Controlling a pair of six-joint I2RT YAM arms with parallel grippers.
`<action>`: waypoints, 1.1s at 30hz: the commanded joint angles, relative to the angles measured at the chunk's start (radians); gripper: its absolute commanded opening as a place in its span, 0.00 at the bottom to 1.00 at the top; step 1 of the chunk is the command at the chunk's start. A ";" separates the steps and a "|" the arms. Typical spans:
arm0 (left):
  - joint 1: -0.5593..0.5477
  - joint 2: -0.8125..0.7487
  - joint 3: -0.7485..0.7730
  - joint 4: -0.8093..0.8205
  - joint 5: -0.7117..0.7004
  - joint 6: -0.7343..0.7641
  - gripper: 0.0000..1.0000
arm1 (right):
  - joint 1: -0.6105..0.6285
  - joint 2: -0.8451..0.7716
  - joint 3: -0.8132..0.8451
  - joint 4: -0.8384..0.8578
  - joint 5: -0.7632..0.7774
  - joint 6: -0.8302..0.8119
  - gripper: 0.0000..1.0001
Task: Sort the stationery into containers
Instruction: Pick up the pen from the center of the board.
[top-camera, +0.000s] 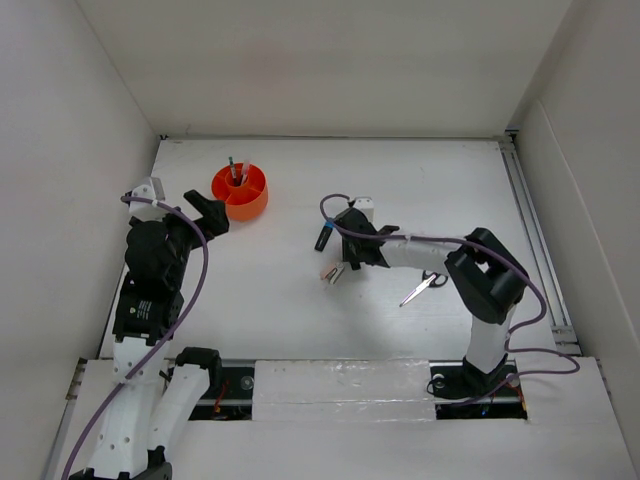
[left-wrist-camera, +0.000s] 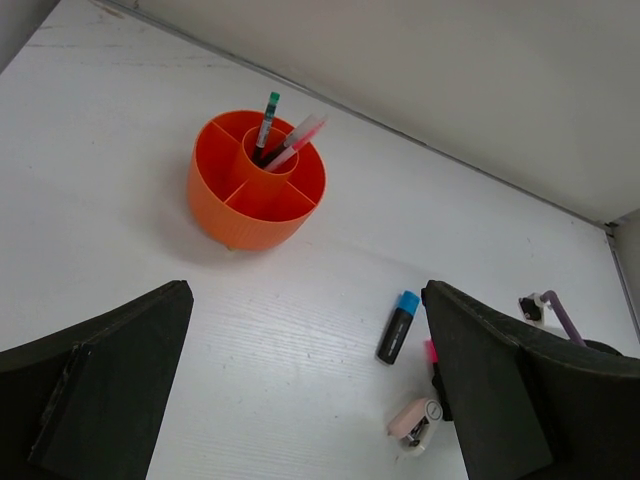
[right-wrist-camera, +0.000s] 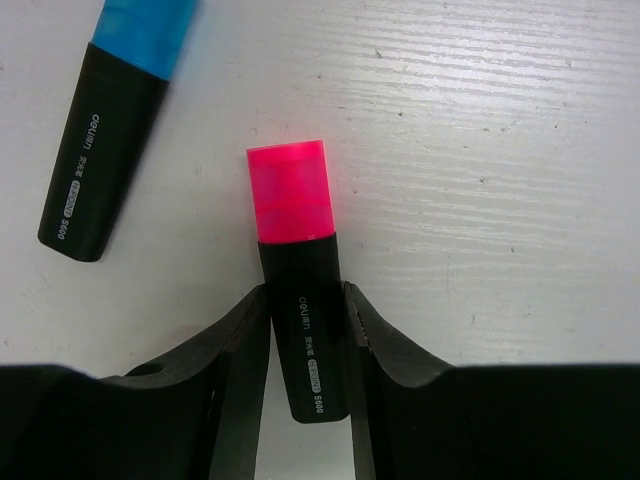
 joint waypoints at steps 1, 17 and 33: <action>0.001 -0.009 0.006 0.047 0.023 -0.015 1.00 | 0.031 0.102 -0.071 -0.188 -0.064 0.061 0.02; 0.001 0.244 -0.061 0.276 0.806 -0.113 1.00 | 0.134 -0.374 -0.059 -0.016 -0.039 -0.020 0.00; 0.001 0.313 -0.109 0.351 1.004 -0.113 1.00 | 0.211 -0.479 -0.004 0.284 -0.263 -0.150 0.00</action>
